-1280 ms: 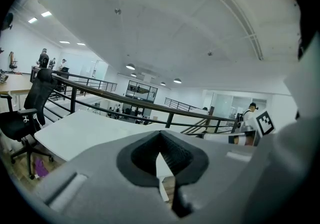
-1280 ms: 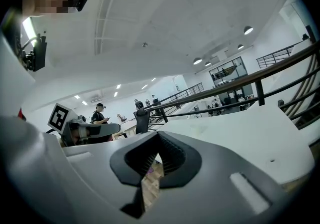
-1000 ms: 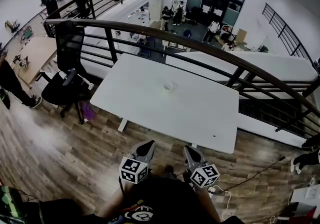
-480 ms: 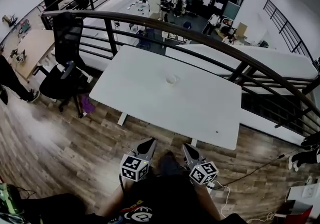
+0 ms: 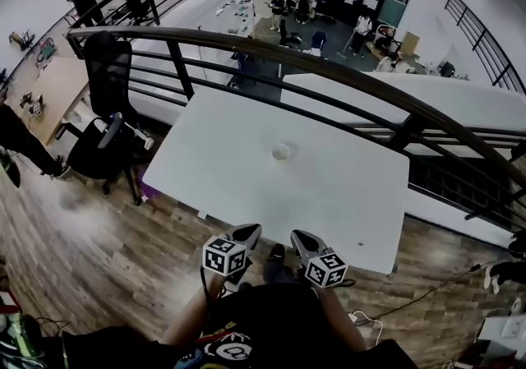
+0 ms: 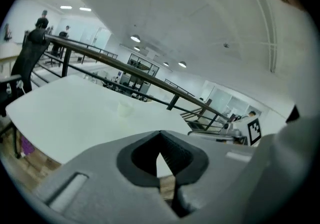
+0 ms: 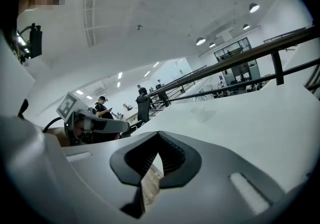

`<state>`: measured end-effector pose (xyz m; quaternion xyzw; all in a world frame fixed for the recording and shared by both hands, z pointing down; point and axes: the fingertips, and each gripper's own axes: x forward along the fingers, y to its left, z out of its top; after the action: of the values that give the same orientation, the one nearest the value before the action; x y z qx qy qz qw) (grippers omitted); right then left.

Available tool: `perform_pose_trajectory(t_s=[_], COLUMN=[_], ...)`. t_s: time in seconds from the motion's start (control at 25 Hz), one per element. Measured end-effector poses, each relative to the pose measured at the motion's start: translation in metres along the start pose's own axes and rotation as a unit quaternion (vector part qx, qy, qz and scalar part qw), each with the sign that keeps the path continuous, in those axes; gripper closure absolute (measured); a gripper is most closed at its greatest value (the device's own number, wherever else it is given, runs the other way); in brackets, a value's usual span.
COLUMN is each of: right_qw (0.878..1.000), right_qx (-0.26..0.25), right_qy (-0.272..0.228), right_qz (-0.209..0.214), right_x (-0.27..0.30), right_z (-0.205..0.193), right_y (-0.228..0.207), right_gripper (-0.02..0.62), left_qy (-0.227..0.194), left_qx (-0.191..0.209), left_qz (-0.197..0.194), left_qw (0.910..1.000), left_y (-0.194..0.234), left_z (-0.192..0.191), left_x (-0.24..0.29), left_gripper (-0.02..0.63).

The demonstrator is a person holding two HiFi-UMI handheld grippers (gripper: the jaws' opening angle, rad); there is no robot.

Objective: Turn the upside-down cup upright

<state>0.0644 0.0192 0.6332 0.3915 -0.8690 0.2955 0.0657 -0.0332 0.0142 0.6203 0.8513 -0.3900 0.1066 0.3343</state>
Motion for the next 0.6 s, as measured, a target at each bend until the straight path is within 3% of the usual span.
perform_pose_trajectory(t_s=[0.12,0.24,0.28,0.4,0.6], right_qw=[0.999,0.998,0.997,0.996,0.991], right_qx=[-0.009,-0.047,-0.054,-0.068,-0.102], right_qy=[0.032,0.049,0.053,0.056,0.044], right_qz=[0.003,-0.010,-0.011,-0.017,-0.069], right_x=[0.041,0.092,0.109,0.154,0.219], right_z=[0.003,0.007,0.005,-0.001,0.016], right_y=[-0.041,-0.087,-0.100,-0.138,-0.187], right_gripper=[0.594,0.579,0.528,0.478,0.307], left_qy=[0.015,0.040,0.045,0.049,0.071], left_qx=[-0.055,-0.050,-0.044,-0.042,-0.044], left_qz=[-0.010,0.024,0.034,0.058,0.090], left_qw=[0.9983,0.9977,0.9974,0.9962,0.9925], left_y=[0.024,0.054,0.060,0.069,0.078], left_z=[0.012,0.023,0.026,0.030,0.031], left_x=[0.041,0.073,0.080,0.090,0.092], left_gripper=[0.603,0.601,0.601,0.601,0.601])
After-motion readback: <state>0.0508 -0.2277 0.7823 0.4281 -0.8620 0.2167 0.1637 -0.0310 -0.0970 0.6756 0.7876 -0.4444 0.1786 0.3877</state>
